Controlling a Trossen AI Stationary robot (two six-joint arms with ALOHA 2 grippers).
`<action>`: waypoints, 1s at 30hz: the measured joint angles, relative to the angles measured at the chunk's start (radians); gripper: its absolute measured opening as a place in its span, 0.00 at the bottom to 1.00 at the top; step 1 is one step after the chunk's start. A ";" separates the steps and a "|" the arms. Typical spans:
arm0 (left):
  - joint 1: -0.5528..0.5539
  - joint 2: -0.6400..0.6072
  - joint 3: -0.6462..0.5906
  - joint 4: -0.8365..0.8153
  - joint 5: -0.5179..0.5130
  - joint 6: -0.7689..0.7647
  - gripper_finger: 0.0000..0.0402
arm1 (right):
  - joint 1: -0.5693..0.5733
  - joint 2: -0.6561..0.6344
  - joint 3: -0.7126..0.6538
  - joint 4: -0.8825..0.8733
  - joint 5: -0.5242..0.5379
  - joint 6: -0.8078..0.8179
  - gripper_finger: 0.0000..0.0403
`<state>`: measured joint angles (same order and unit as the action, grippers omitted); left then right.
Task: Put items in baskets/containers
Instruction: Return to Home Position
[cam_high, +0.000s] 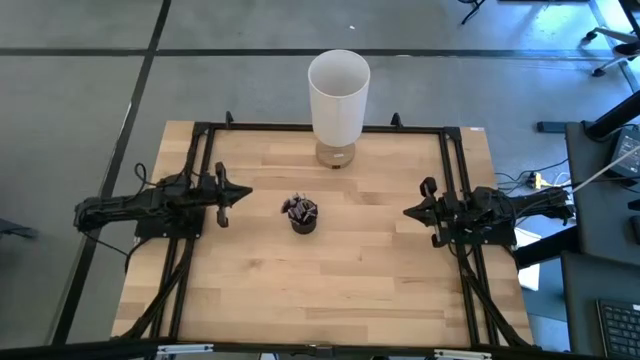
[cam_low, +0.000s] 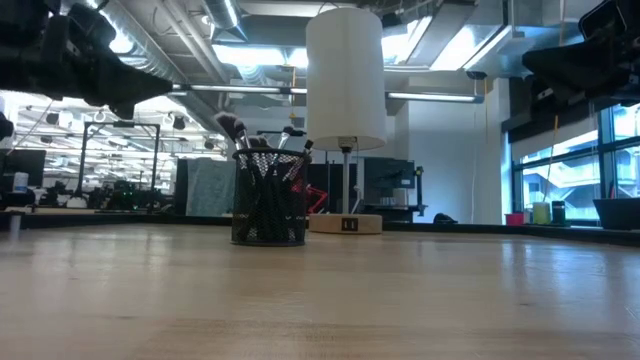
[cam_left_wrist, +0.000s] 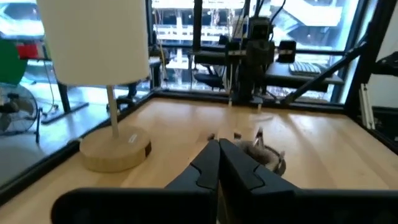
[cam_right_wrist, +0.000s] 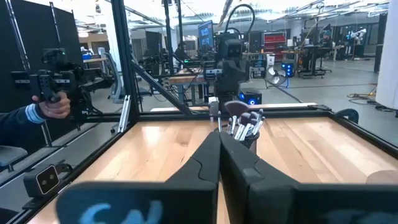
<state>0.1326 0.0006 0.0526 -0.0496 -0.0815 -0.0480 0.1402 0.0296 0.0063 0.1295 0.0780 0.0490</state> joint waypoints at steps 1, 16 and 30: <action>0.000 0.004 -0.003 0.012 0.001 0.006 0.01 | 0.000 0.001 0.000 0.000 0.000 0.001 0.02; 0.000 0.011 -0.044 0.068 0.021 0.016 0.00 | 0.000 0.001 0.000 0.000 0.009 -0.034 0.03; 0.000 0.011 -0.044 0.075 0.012 0.062 0.02 | 0.000 0.001 0.000 0.000 0.008 -0.030 0.03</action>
<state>0.1326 0.0120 0.0082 0.0254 -0.0699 0.0143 0.1402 0.0307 0.0063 0.1295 0.0864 0.0192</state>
